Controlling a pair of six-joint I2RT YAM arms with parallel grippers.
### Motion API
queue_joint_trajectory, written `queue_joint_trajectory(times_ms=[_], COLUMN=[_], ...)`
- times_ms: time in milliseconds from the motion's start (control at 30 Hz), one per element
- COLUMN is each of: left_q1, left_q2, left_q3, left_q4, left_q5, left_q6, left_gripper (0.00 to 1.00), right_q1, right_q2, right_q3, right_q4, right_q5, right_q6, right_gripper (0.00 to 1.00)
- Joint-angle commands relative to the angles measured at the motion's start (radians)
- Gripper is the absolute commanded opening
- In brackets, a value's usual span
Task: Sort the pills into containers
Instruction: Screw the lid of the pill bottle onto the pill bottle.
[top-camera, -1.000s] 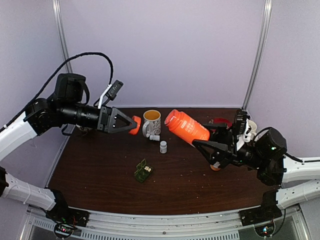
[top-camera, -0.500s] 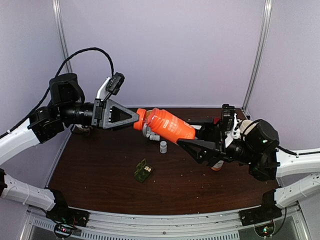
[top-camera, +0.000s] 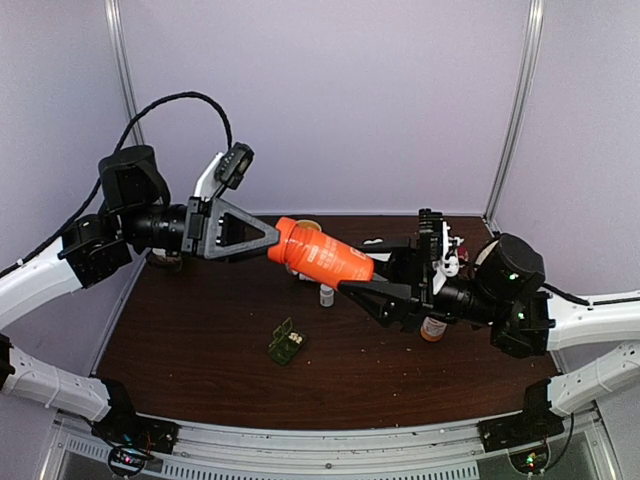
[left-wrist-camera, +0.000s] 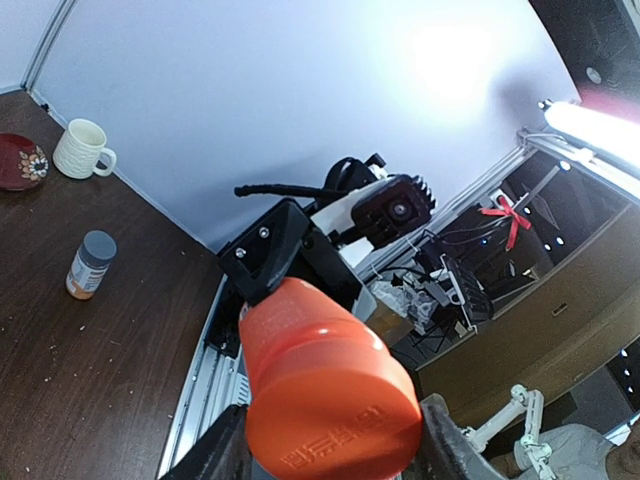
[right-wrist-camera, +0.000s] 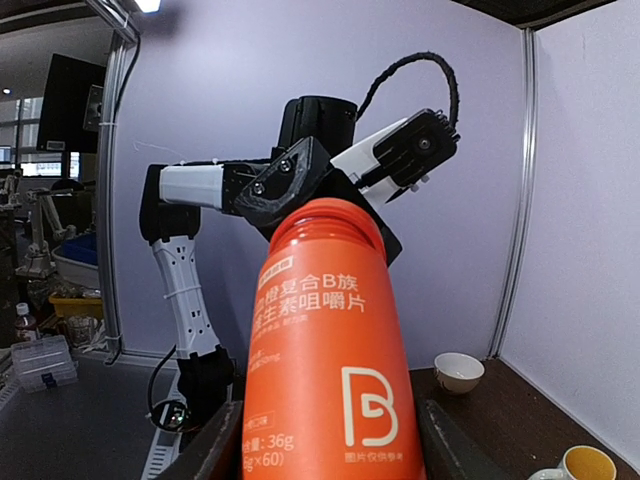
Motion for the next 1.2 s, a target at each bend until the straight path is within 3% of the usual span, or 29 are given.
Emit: queue_joint_trajectory(times_ms=[0, 233, 600, 767, 1000, 1167], left_q1=[-0.011, -0.011, -0.011, -0.011, -0.011, -0.021], left_q2=[0.030, 0.072, 0.101, 0.102, 0.120, 0.128], left_q3=[0.028, 0.065, 0.059, 0.054, 0.071, 0.073], left_q4=[-0.069, -0.201, -0.199, -0.189, -0.182, -0.237], left_q5=[-0.016, -0.052, -0.067, -0.065, -0.011, 0.016], left_q6=[0.040, 0.058, 0.003, 0.004, 0.143, 0.406], left_gripper=[0.47, 0.45, 0.42, 0.42, 0.42, 0.35], right_q1=[0.017, 0.074, 0.175, 0.166, 0.077, -0.016], right_q2=[-0.007, -0.025, 0.002, 0.011, -0.009, 0.024], right_q3=[0.052, 0.109, 0.139, 0.135, 0.140, 0.193], right_q4=[-0.134, -0.377, -0.389, -0.307, -0.210, -0.198], right_q5=[0.049, 0.197, 0.452, 0.393, 0.103, -0.108], right_q6=[-0.080, -0.312, -0.559, -0.422, -0.080, 0.227], right_gripper=[0.00, 0.00, 0.00, 0.00, 0.00, 0.00])
